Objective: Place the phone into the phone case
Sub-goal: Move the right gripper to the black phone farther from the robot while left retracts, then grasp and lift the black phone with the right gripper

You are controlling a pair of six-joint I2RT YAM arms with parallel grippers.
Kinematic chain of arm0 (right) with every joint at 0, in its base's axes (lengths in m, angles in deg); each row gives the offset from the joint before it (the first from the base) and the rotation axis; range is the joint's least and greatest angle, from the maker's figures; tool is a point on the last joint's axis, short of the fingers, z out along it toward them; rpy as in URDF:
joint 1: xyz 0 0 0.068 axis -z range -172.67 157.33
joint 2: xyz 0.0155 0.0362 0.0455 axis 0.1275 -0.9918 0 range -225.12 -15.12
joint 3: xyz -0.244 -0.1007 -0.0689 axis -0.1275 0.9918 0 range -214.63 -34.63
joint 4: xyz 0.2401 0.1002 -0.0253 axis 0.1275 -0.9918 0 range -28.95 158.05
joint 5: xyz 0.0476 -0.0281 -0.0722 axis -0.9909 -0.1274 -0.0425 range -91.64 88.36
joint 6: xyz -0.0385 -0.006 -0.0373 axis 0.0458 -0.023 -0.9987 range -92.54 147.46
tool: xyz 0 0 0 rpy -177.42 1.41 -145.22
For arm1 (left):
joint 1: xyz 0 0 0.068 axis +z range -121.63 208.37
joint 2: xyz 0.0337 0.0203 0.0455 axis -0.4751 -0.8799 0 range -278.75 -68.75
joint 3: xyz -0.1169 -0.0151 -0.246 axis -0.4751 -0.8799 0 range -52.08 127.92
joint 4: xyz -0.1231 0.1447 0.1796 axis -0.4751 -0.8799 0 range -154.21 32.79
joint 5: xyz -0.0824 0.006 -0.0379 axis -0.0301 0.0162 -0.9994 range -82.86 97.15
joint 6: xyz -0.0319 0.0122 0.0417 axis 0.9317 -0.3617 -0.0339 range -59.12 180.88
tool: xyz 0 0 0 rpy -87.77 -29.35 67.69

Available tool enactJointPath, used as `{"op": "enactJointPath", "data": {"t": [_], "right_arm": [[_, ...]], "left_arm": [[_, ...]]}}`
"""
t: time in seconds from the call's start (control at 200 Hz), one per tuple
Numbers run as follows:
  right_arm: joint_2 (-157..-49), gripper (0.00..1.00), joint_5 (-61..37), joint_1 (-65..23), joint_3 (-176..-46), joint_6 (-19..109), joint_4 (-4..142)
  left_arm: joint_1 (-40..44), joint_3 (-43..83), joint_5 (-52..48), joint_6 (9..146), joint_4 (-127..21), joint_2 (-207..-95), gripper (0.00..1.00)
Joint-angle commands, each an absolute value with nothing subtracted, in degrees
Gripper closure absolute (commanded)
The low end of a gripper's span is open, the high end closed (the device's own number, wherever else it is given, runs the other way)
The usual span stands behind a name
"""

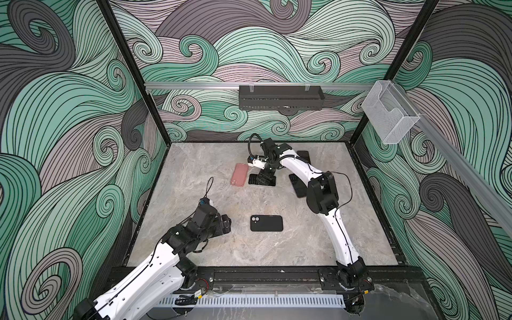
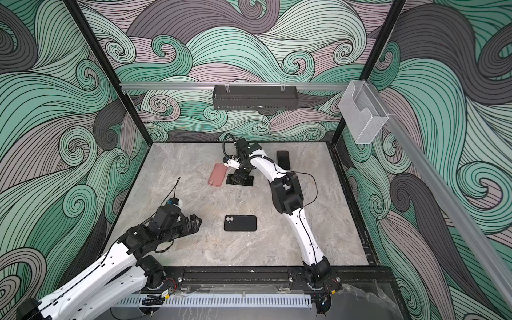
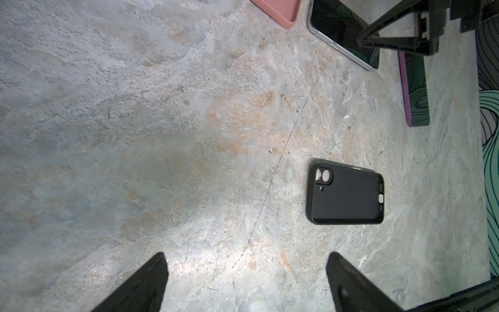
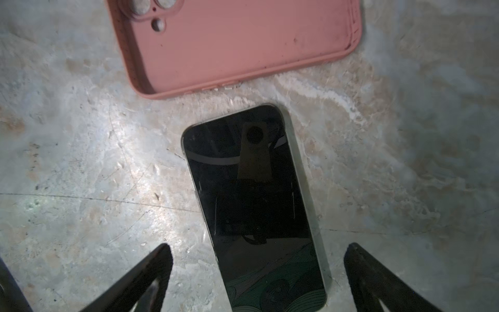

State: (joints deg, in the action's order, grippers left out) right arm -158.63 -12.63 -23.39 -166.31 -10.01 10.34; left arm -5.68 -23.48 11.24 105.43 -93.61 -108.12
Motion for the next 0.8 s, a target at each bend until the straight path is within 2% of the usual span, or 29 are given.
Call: {"op": "enactJointPath", "data": {"t": [0.0, 0.285, 0.796], "right_arm": [[-159.9, 0.01, -12.8, -23.4, -167.1, -10.9, 7.2], [-161.1, 0.01, -8.4, -23.5, -166.4, -11.8, 7.3], [-161.3, 0.06, -7.4, -25.0, -163.3, -11.5, 6.5]], "left_arm": [[-5.4, -23.8, 10.8, 104.8, -94.3, -107.5, 0.06], [-5.4, -23.5, 10.8, 104.5, -93.9, -108.1, 0.06], [-5.4, -22.8, 10.7, 104.0, -93.4, -109.4, 0.06]]}}
